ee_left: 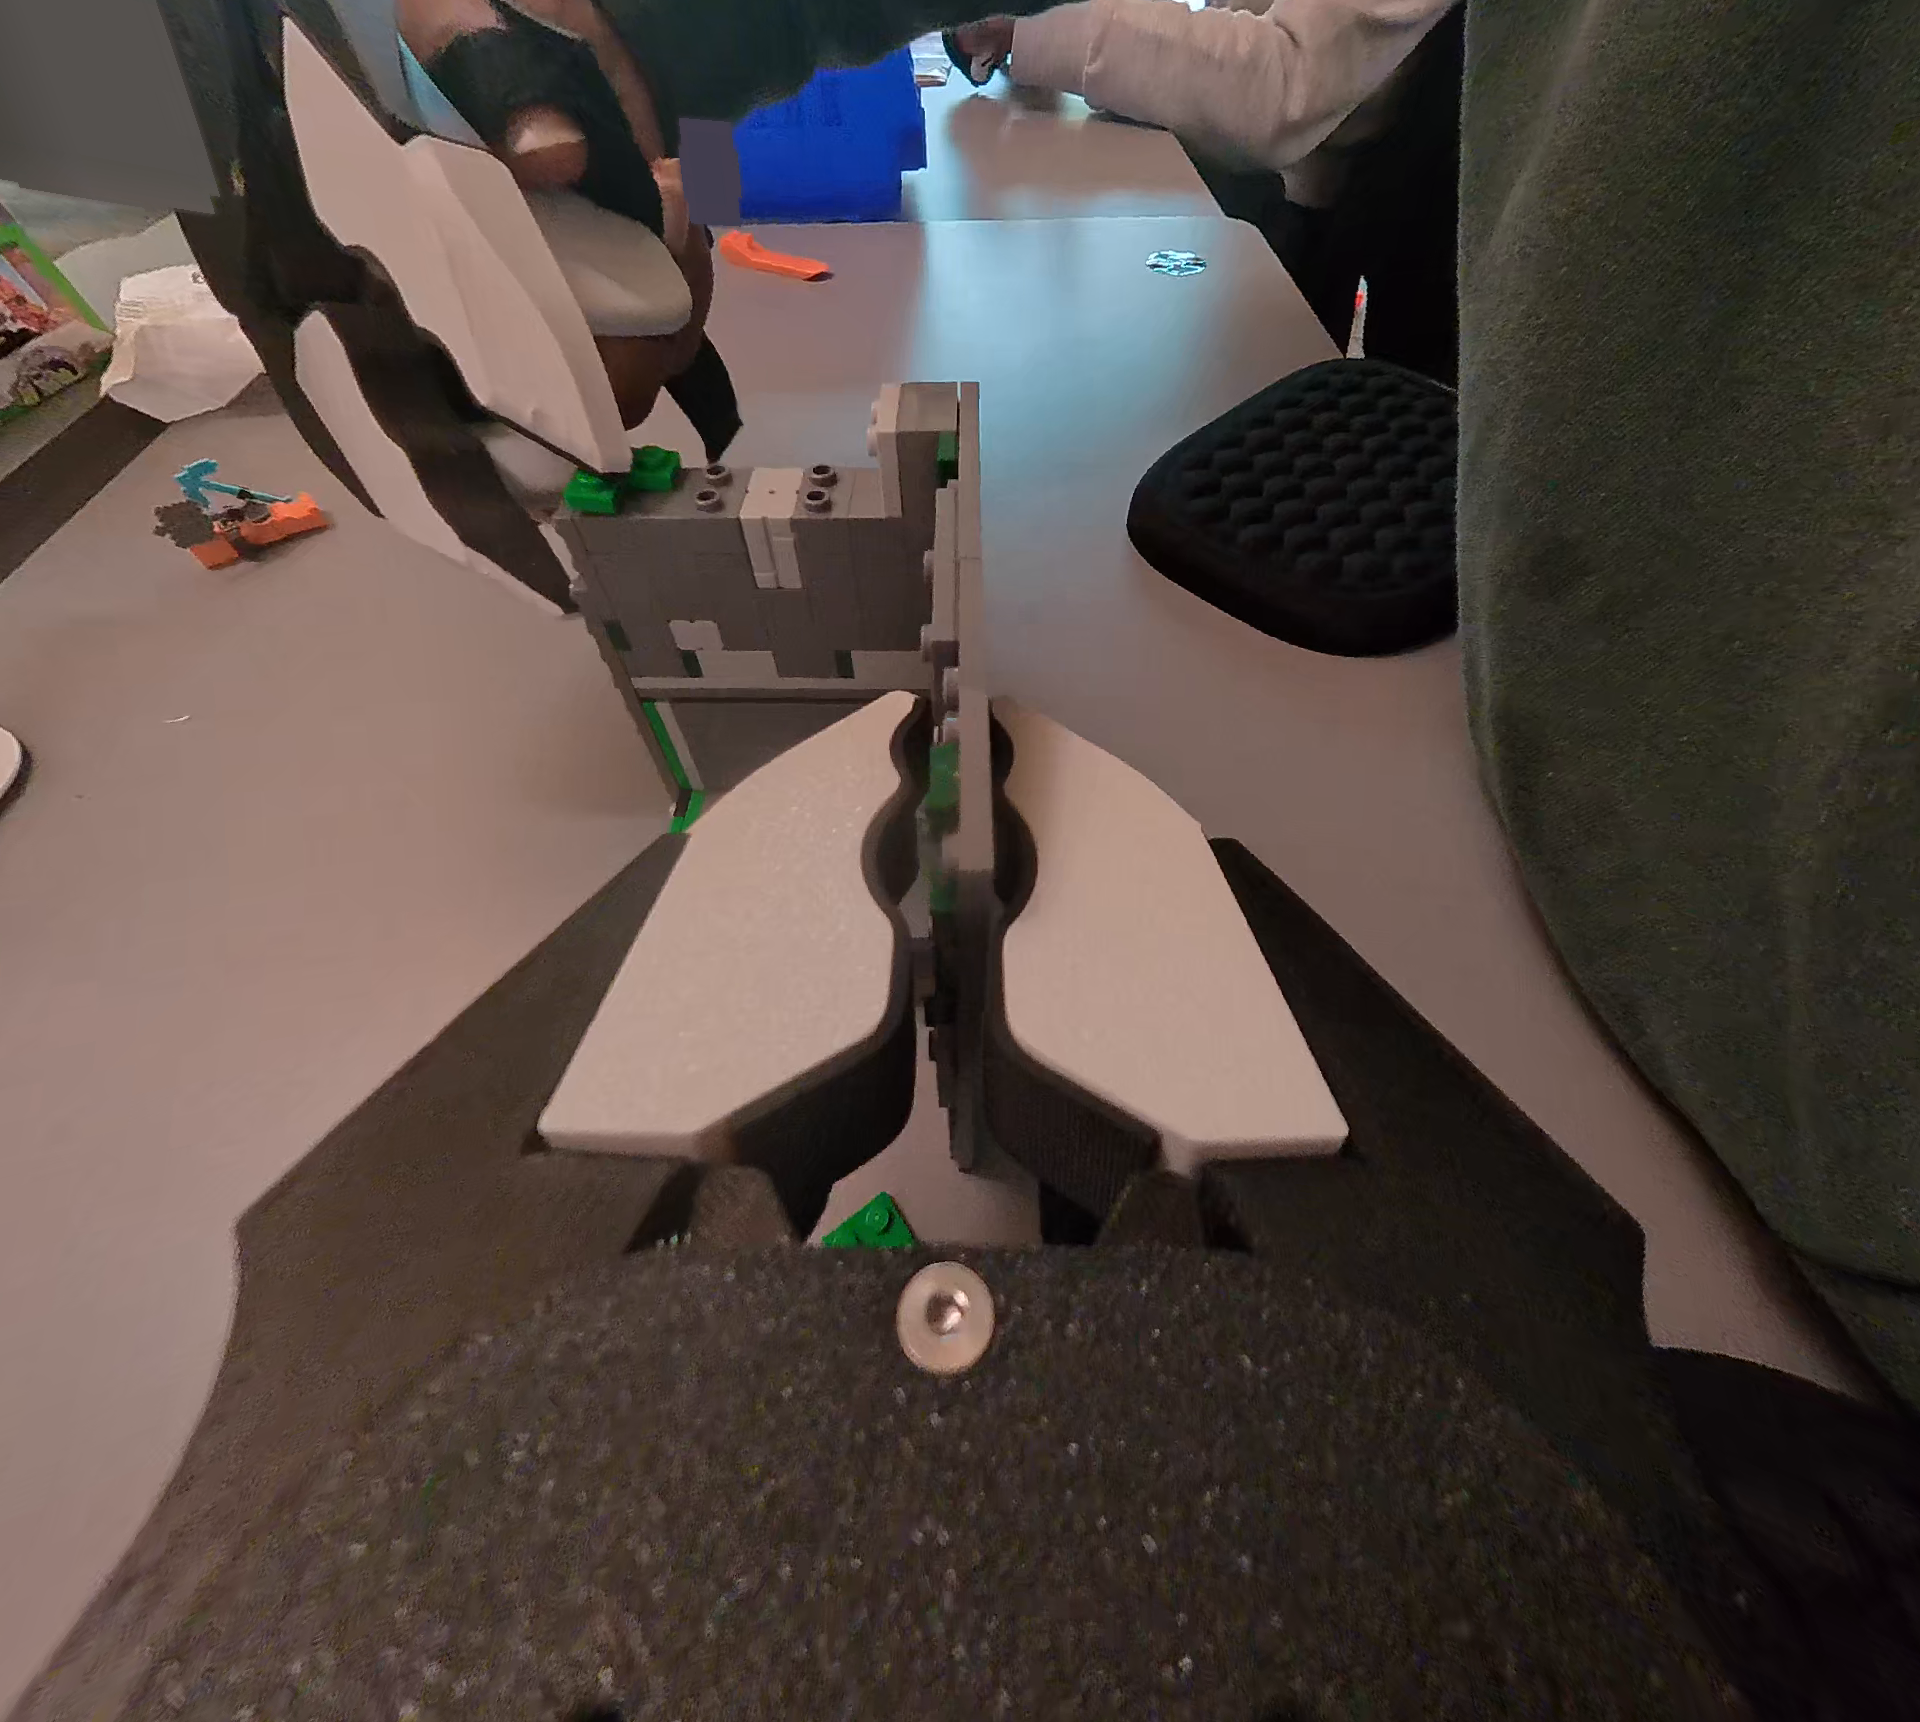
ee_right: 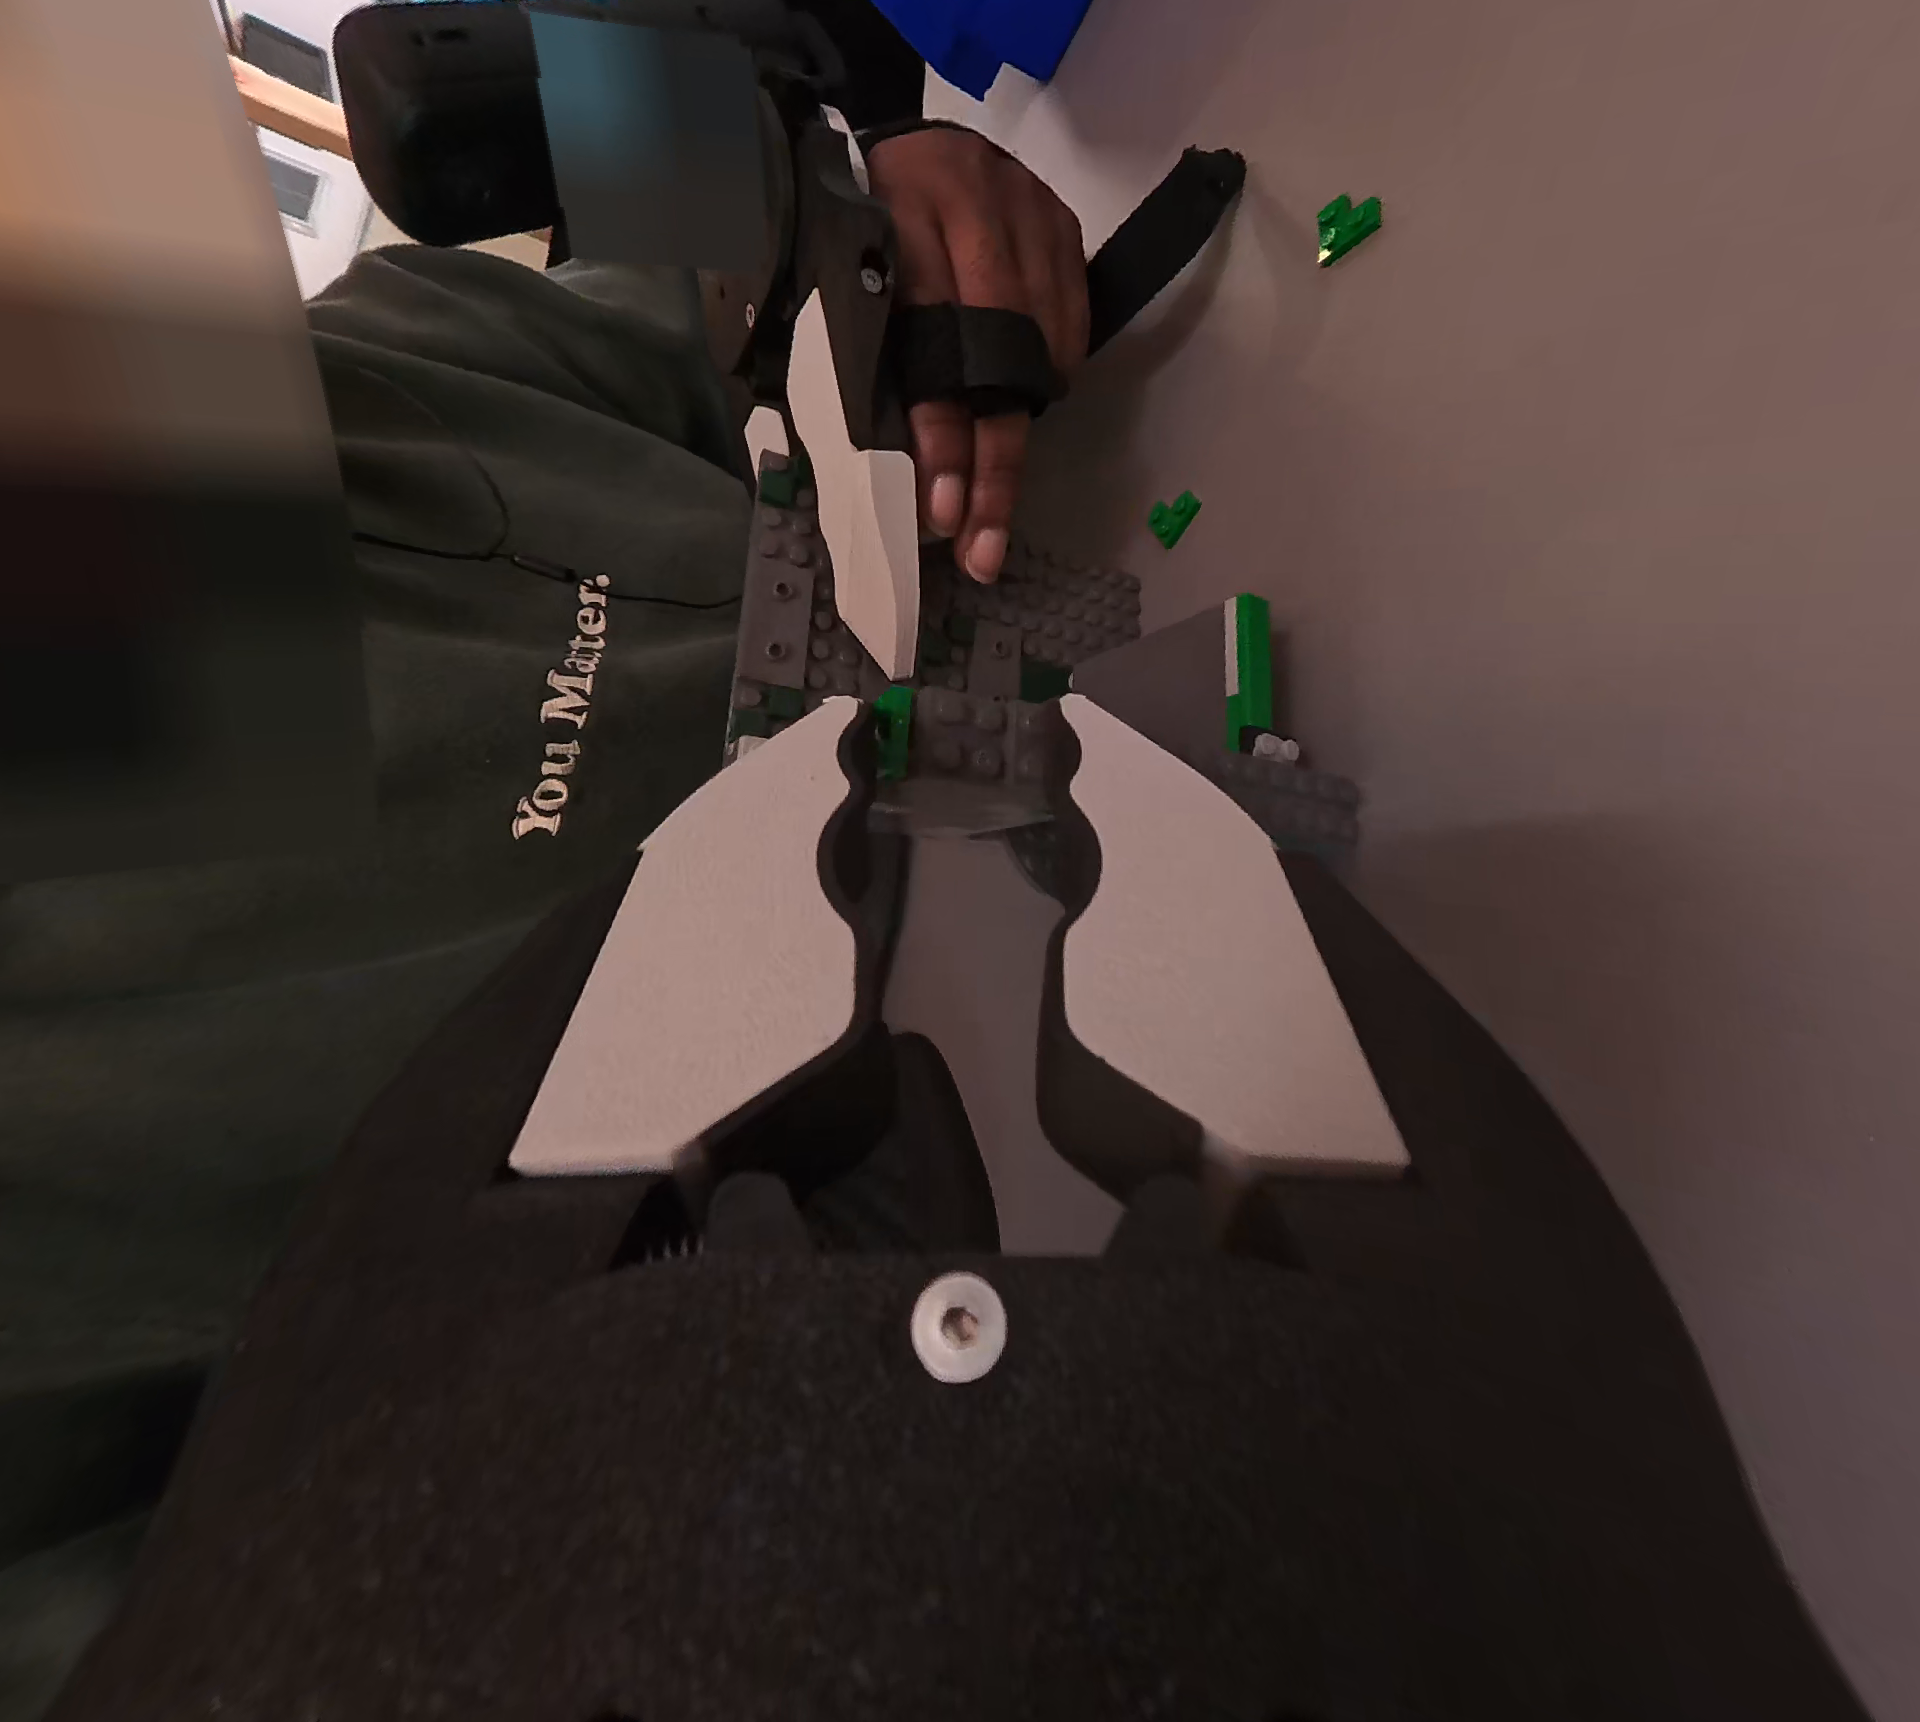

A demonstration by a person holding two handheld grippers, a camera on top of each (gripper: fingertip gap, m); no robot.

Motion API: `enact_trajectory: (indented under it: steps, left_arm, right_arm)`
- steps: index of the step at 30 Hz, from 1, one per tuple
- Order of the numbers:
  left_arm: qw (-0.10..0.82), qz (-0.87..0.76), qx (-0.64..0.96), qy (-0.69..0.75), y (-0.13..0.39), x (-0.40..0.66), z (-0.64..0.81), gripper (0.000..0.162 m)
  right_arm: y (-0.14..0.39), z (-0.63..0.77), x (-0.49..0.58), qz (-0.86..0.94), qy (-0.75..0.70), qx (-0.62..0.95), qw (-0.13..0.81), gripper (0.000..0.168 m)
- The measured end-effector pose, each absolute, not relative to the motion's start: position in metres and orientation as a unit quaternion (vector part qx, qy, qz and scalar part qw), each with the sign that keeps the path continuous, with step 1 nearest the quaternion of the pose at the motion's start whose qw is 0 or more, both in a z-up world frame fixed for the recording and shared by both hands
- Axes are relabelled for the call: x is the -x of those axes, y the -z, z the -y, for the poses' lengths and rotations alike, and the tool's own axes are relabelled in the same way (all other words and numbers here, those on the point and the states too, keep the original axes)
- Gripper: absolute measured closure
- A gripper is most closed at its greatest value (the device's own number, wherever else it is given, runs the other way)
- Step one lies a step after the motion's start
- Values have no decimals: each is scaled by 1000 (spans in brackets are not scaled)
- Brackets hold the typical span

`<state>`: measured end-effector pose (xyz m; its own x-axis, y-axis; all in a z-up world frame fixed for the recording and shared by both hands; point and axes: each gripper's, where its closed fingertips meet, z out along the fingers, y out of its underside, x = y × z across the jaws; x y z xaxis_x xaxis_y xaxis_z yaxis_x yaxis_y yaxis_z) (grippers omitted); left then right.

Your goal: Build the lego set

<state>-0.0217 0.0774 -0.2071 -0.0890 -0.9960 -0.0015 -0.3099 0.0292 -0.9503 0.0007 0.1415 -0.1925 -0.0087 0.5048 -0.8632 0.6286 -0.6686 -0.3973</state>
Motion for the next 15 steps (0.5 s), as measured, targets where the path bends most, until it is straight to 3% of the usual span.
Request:
enact_trajectory:
  steps: [15]
  left_arm:
    - [392,-596,539,447,207,21,-76,153]
  right_arm:
    - [194,-140,0,-438,601,-667,39,138]
